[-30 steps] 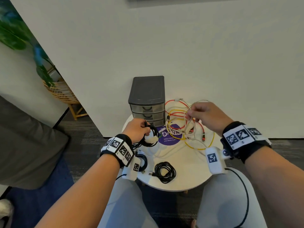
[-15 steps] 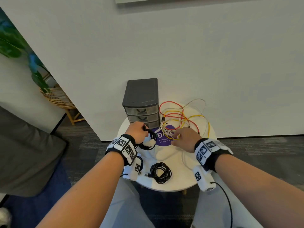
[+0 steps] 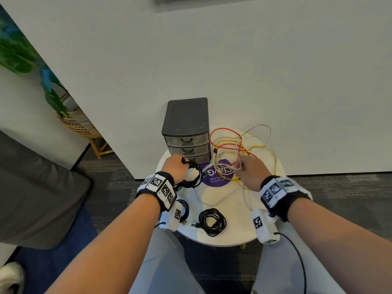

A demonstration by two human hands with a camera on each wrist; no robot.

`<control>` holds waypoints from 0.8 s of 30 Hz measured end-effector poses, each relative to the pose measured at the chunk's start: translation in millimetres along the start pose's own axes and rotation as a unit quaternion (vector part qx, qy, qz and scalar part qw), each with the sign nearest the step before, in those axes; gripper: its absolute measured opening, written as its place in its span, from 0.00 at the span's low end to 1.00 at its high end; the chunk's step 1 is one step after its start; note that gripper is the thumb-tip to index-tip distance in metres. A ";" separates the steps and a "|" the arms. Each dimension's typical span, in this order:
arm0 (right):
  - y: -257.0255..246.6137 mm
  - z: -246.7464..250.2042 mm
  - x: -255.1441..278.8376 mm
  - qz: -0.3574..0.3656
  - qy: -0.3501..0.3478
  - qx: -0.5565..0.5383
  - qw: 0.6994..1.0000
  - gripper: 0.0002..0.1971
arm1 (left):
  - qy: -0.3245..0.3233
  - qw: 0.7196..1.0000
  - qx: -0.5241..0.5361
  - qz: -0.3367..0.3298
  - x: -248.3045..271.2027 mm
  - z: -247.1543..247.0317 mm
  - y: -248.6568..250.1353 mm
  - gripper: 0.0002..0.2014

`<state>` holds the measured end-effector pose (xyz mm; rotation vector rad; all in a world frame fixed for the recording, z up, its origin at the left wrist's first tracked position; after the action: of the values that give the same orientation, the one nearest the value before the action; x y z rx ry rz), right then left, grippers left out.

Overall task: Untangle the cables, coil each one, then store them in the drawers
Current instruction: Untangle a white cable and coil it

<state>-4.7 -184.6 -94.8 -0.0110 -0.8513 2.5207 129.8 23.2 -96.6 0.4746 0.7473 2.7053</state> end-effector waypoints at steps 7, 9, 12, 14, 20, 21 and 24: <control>7.0 76.9 4.8 0.012 0.079 -0.322 0.943 0.06 | -0.018 1.000 0.015 -0.015 7.3 -7.9 11.2 0.11; 6.0 81.7 7.5 0.013 0.081 -0.363 0.928 0.08 | -0.027 0.999 0.001 -0.021 8.2 -13.1 14.0 0.10; 1.7 77.6 8.2 0.022 0.060 -0.368 0.928 0.08 | -0.040 0.998 -0.028 -0.035 10.9 -21.0 19.1 0.11; -0.1 75.6 8.1 0.026 0.056 -0.374 0.926 0.07 | -0.041 0.998 -0.045 -0.036 13.7 -22.4 19.0 0.19; -1.3 55.9 8.5 0.011 -0.022 -0.362 0.932 0.06 | -0.041 0.996 -0.062 -0.050 17.7 -10.8 17.4 0.25; -2.4 47.5 9.3 0.017 -0.045 -0.320 0.946 0.06 | -0.040 0.996 -0.061 -0.053 17.4 -7.7 17.5 0.25; -2.9 15.2 11.7 0.063 -0.095 -0.129 0.985 0.09 | -0.045 0.996 -0.050 -0.053 17.1 -2.5 16.2 0.25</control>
<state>-16.1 -186.1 -79.2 0.0956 -1.2866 2.5390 110.3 15.0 -85.9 0.5137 0.5925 2.5891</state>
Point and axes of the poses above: each hand's wrist, its own x-axis away from the middle knuckle, its own z-axis out of the back of the hand, y = z × x, the point moved 9 cm from there along -x, towards the middle knuckle, and after that the axes turned 4 degrees about y, right-handed, at the moved point
